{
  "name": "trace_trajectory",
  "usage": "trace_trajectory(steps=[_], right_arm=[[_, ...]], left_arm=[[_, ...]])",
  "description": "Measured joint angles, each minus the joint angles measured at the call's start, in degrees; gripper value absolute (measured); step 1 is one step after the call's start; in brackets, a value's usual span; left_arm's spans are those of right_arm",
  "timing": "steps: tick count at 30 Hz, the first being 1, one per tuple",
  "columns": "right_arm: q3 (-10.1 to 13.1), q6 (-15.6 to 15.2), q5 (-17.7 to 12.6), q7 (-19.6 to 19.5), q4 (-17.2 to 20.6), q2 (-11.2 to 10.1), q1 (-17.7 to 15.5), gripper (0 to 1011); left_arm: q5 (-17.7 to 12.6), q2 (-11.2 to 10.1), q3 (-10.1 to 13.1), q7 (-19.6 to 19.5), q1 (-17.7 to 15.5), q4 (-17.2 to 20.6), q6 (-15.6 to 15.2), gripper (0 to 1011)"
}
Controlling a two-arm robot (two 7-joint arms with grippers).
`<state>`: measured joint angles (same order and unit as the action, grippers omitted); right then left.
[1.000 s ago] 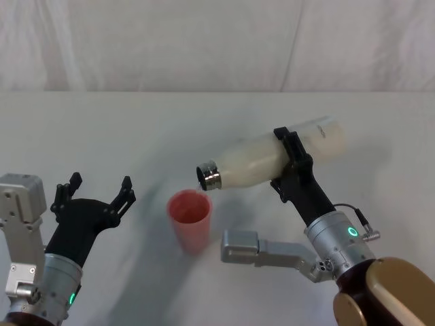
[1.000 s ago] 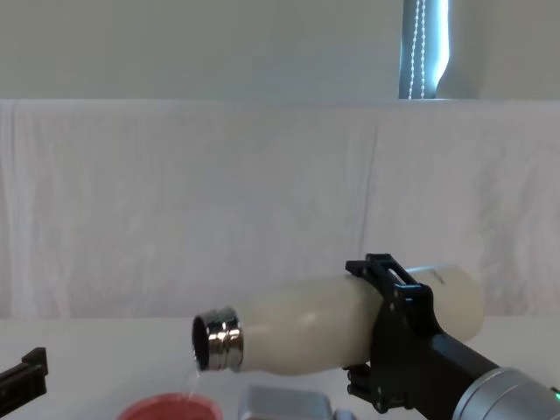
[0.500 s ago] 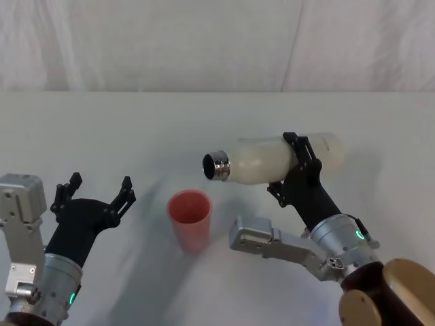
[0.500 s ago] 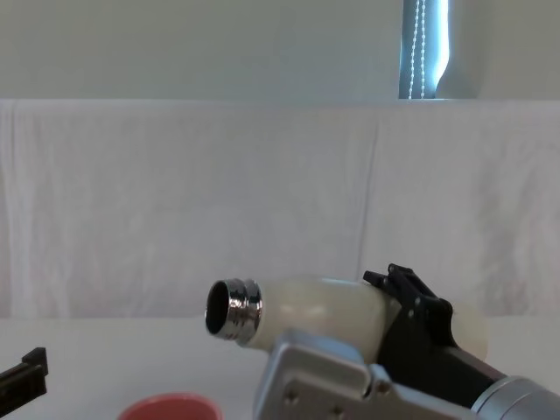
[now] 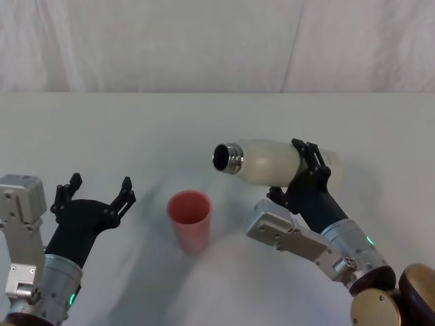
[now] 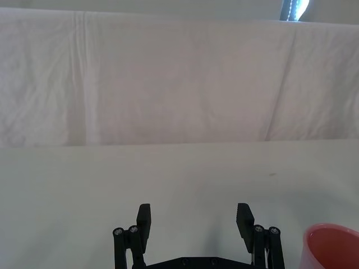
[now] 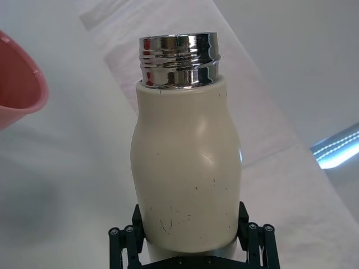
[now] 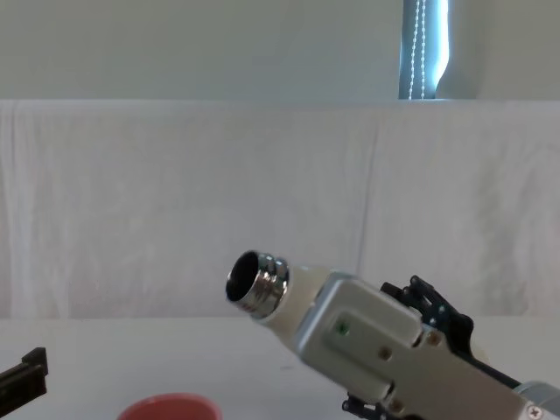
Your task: Grasp the thermos with one hand and pour water into the cup lid.
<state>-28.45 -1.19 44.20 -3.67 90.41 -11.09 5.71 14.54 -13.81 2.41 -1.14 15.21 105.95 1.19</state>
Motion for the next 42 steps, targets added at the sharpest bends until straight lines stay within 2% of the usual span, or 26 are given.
trace_trajectory(steps=[18,25,28,33,38,41,42], right_arm=[[4.2,2.3,-8.2,2.4,2.0,1.5,-3.1,956],[6.5,3.5,-14.3,4.5,2.8,2.8,-4.4,955],[8.0,3.8,-18.2,5.9,3.0,3.6,-4.9,955],[9.5,3.7,-22.8,8.0,3.3,4.7,-5.4,956],[10.8,2.7,-27.8,10.6,3.9,5.4,-5.7,955],[11.7,1.1,-32.2,13.1,4.9,5.8,-6.1,955],[11.7,1.1,-32.2,13.1,4.9,5.8,-6.1,956]], left_arm=[[0.0,0.0,0.0,0.0,0.0,0.0,0.0,1001],[0.0,0.0,0.0,0.0,0.0,0.0,0.0,1001],[0.0,0.0,0.0,0.0,0.0,0.0,0.0,1001],[0.0,0.0,0.0,0.0,0.0,0.0,0.0,1001],[0.0,0.0,0.0,0.0,0.0,0.0,0.0,1001],[0.0,0.0,0.0,0.0,0.0,0.0,0.0,1001],[0.0,0.0,0.0,0.0,0.0,0.0,0.0,1001]])
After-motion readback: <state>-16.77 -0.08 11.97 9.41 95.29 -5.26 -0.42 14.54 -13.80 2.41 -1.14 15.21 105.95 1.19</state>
